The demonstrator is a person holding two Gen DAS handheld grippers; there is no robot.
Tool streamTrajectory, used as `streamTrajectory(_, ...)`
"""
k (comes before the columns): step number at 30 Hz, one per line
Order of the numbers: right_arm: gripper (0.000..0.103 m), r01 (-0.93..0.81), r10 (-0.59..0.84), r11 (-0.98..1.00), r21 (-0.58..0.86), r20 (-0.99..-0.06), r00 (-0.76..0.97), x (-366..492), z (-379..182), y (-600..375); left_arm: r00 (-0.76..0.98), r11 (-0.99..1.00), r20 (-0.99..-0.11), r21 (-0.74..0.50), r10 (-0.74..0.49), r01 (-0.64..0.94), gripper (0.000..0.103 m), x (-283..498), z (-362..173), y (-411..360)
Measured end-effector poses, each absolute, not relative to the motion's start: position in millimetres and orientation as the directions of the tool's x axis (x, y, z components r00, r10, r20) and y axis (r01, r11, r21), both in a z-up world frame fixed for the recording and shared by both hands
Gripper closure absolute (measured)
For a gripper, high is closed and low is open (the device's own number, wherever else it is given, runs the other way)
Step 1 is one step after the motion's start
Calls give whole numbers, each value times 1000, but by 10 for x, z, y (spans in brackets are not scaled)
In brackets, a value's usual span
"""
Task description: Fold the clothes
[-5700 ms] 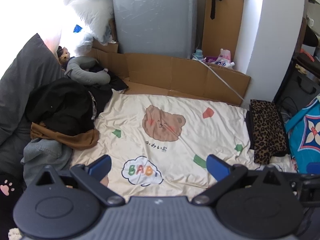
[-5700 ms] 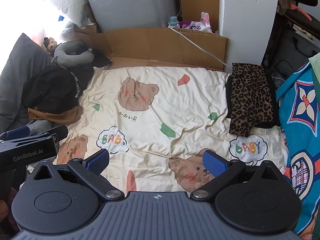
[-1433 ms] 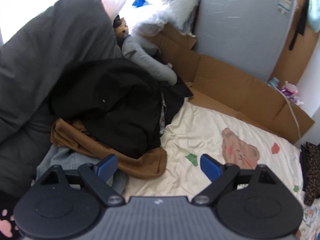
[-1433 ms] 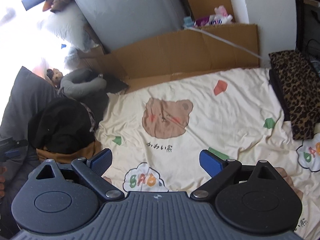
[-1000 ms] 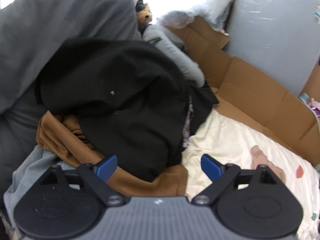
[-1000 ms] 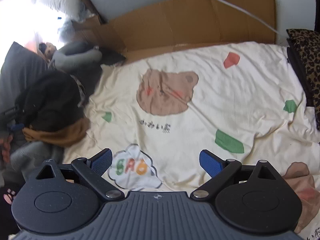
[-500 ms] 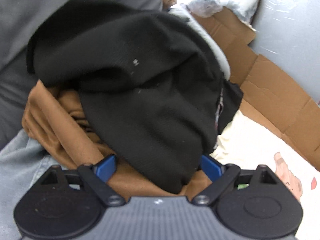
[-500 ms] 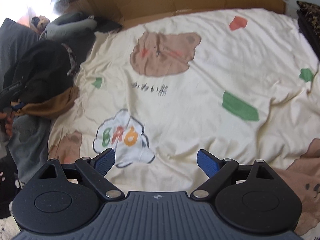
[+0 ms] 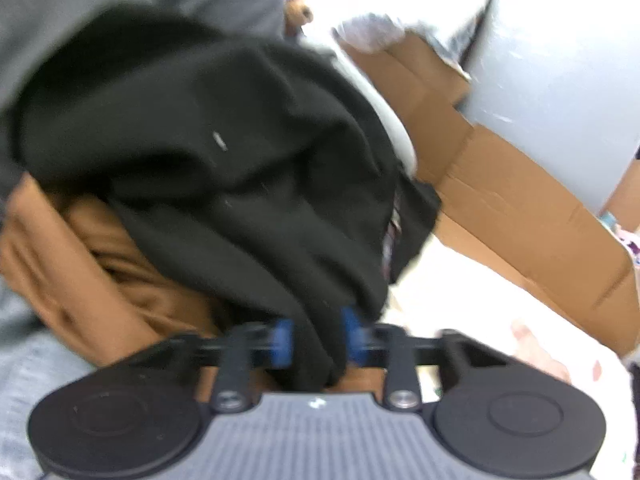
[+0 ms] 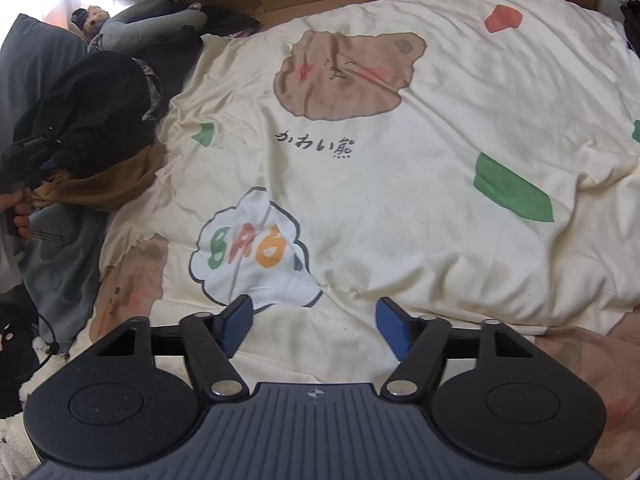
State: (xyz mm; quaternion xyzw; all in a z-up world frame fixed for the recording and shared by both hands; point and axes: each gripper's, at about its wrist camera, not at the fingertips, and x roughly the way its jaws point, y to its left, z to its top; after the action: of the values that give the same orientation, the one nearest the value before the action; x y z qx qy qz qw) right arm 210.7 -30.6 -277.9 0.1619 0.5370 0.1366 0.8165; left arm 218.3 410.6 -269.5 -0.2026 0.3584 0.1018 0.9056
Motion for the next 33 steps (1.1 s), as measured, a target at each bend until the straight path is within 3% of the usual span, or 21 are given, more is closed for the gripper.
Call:
streamTrajectory(4, 54, -60, 397, 912, 407, -833, 385, 2130, -2763, -279, 735, 890, -679, -334, 2, -310, 99, 2153, -2757, 4036)
streamTrajectory(20, 54, -68, 386, 917, 393, -832, 399, 2246, -2713, -276, 742, 896, -648, -414, -170, -157, 101, 1736, -2808, 3277)
streamTrajectory(33, 54, -45, 368, 923, 383, -840, 398, 2242, -2736, -335, 737, 863, -574, -504, -356, 24, 102, 1985, -2810, 2477)
